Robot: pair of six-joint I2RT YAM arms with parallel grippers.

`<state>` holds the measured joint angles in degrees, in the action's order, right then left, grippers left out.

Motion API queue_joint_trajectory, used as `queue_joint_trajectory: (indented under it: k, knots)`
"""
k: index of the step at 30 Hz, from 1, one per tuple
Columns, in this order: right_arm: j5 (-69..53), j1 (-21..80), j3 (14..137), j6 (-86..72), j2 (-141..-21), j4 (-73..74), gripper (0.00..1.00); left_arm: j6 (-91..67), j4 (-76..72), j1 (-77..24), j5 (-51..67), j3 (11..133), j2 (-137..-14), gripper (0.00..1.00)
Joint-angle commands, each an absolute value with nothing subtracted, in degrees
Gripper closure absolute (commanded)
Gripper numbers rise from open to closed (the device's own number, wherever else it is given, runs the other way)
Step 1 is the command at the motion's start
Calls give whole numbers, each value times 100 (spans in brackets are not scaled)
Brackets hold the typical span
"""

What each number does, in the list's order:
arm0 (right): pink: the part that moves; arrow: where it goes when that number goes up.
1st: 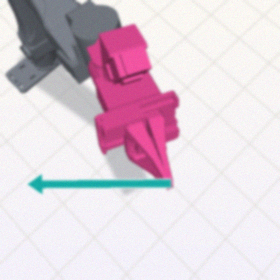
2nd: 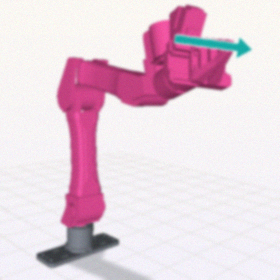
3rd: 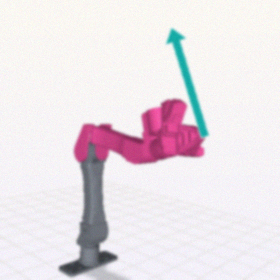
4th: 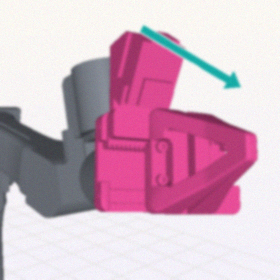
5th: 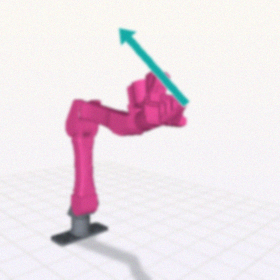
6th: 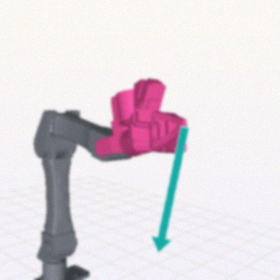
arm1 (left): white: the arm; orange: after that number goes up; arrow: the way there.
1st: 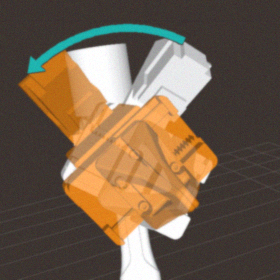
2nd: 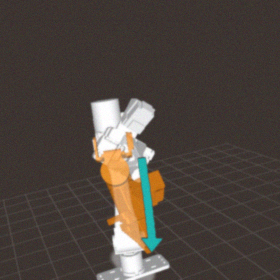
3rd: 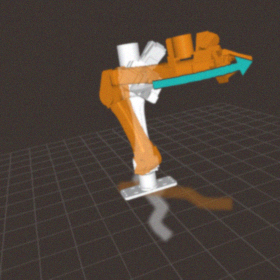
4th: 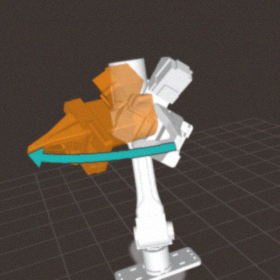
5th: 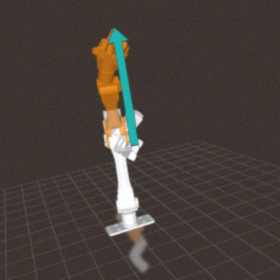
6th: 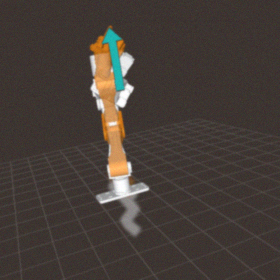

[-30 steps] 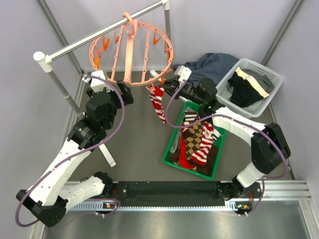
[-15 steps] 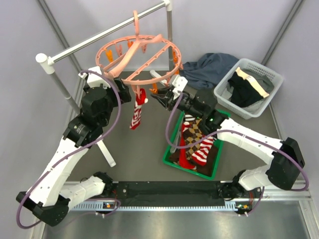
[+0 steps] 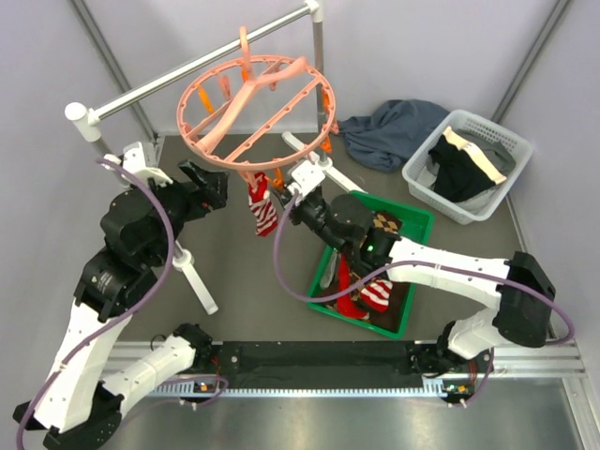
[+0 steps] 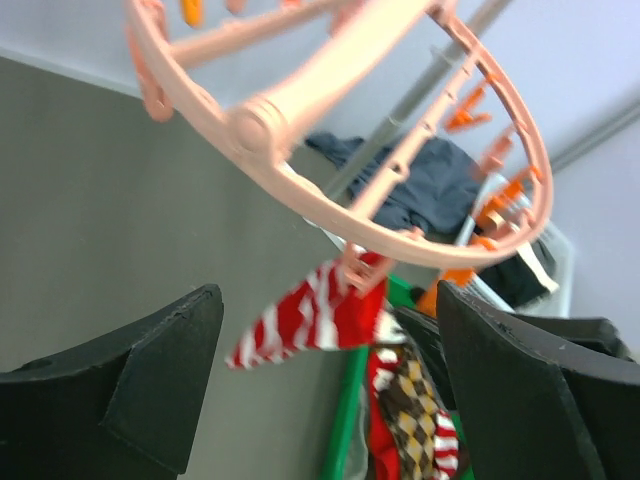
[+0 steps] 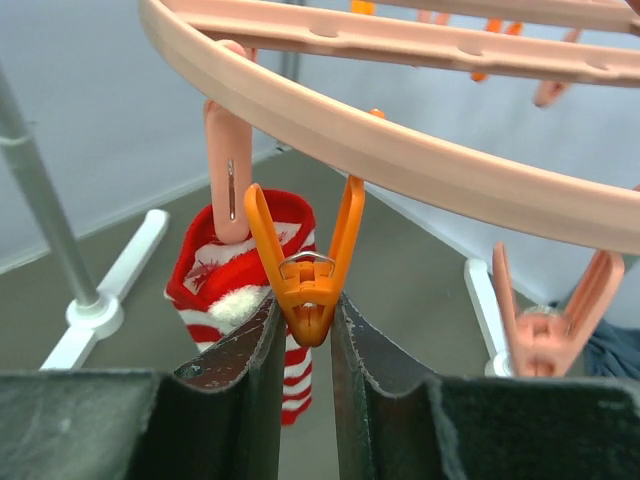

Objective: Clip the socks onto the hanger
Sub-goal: Open the clamp at the hanger.

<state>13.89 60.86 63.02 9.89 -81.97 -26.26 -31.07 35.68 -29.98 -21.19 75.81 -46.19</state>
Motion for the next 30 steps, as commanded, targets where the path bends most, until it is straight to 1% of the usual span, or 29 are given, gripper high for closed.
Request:
queue_joint_trajectory:
  k: [1,5,7,13,14,17,21,25,27,28,30]
  knots:
    - [2907,6451,6758,1195,-8472,-3006,95,-3568,3551,-2971,-1284,7629,-4816,10]
    - [3365,6662,6960,1187,-8700,-3024,93,-3928,3026,-2962,-591,7445,-4992,16]
    - [3533,6715,7005,1143,-8745,-3015,92,-4078,2875,-2971,-501,7374,-5018,19]
    - [3700,6829,7101,1099,-8903,-3015,92,-4245,2400,-2979,-440,7119,-5133,29]
    - [3691,6838,7110,1107,-8912,-3015,92,-4254,2373,-2971,-422,7110,-5168,34]
    - [3744,6864,7137,1169,-8982,-3058,92,-4289,2233,-2988,-360,7058,-5220,42]
    - [3762,6899,7181,1186,-9070,-3059,92,-4368,2039,-3006,-378,6979,-5247,49]
    - [3771,6926,7189,1187,-9149,-3102,92,-4403,1986,-3085,-316,6987,-5326,50]
    - [3771,6952,7198,1187,-9176,-3120,92,-4377,2013,-3120,-456,6979,-5361,52]
    - [3771,6961,7190,1187,-9176,-3138,92,-4360,2030,-3138,-518,6979,-5370,56]
    - [3753,6961,7207,1160,-9167,-3129,92,-4316,2118,-3155,-641,6952,-5388,61]
